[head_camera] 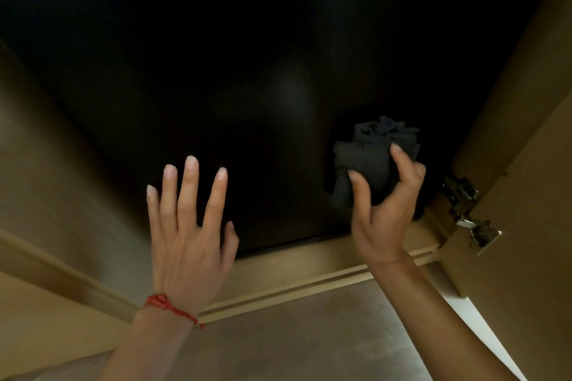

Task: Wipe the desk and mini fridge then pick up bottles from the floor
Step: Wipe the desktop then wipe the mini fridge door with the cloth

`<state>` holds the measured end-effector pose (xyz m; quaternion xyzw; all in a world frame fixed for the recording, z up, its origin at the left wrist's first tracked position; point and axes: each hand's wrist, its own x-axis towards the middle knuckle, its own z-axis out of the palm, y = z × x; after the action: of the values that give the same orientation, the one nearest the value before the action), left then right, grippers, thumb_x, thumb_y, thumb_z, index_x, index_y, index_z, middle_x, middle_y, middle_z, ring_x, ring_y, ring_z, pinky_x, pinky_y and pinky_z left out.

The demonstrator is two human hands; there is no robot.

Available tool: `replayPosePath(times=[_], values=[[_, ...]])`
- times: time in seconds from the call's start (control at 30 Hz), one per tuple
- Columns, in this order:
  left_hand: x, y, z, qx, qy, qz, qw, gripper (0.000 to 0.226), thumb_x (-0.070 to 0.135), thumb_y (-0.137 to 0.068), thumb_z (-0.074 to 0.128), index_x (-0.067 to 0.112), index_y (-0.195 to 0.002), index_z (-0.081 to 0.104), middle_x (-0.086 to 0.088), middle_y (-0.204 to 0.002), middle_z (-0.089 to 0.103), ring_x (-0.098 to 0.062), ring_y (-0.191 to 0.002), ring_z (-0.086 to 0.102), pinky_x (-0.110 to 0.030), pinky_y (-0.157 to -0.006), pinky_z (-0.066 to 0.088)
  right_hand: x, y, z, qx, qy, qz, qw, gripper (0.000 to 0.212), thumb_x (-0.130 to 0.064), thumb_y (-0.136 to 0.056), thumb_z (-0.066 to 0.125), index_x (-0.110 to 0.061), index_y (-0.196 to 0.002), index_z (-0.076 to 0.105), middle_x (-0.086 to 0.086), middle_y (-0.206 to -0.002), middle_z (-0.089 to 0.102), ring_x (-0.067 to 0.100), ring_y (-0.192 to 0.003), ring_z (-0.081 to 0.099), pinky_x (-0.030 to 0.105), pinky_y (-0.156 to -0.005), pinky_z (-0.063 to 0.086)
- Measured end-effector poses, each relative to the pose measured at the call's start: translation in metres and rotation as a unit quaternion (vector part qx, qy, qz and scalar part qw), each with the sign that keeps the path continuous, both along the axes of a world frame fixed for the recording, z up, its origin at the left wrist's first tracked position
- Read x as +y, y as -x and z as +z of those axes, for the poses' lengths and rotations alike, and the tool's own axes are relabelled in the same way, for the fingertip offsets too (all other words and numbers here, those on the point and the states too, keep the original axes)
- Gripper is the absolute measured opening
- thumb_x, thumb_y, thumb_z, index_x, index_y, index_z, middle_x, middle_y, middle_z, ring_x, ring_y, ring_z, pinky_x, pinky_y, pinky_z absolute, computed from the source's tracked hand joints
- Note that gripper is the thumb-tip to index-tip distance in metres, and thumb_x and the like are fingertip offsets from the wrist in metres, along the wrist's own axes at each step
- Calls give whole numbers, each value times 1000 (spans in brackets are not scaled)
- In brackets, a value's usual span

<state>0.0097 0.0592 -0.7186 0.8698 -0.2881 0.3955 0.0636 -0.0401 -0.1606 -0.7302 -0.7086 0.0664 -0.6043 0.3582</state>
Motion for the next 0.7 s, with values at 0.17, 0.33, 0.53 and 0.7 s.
replayPosePath(times=[0.17,0.33,0.53,0.7], values=[[0,-2,-1,-9,6,-9,1000,72,21,-83,50,15,-146,15,-20,-148,9,-28,-142,-7,-47,-116,0,20,-11,17,-16,29,-15,999,42,-21,-88,55,-8,-122,33,8,-107,35,9,-102,42,5,-95,32],[2,0,-7,0,30,-9,1000,70,21,-83,51,13,-144,19,-20,-148,10,-28,-142,-6,-48,-116,2,30,-1,-19,53,21,1,998,42,-30,-91,48,-6,-122,33,10,-107,34,26,-100,44,2,-98,25],[6,1,-18,13,35,-13,999,69,22,-83,50,13,-144,19,-19,-148,9,-28,-143,-4,-49,-116,4,41,1,-40,80,21,38,996,37,-32,-93,47,-9,-120,36,10,-108,34,26,-100,45,6,-97,31],[9,-1,-18,14,33,-11,999,68,22,-83,49,11,-143,19,-20,-147,12,-27,-143,-4,-49,-116,5,55,-13,5,14,44,42,998,39,-21,-88,55,-7,-119,37,10,-107,37,22,-101,46,5,-96,31]])
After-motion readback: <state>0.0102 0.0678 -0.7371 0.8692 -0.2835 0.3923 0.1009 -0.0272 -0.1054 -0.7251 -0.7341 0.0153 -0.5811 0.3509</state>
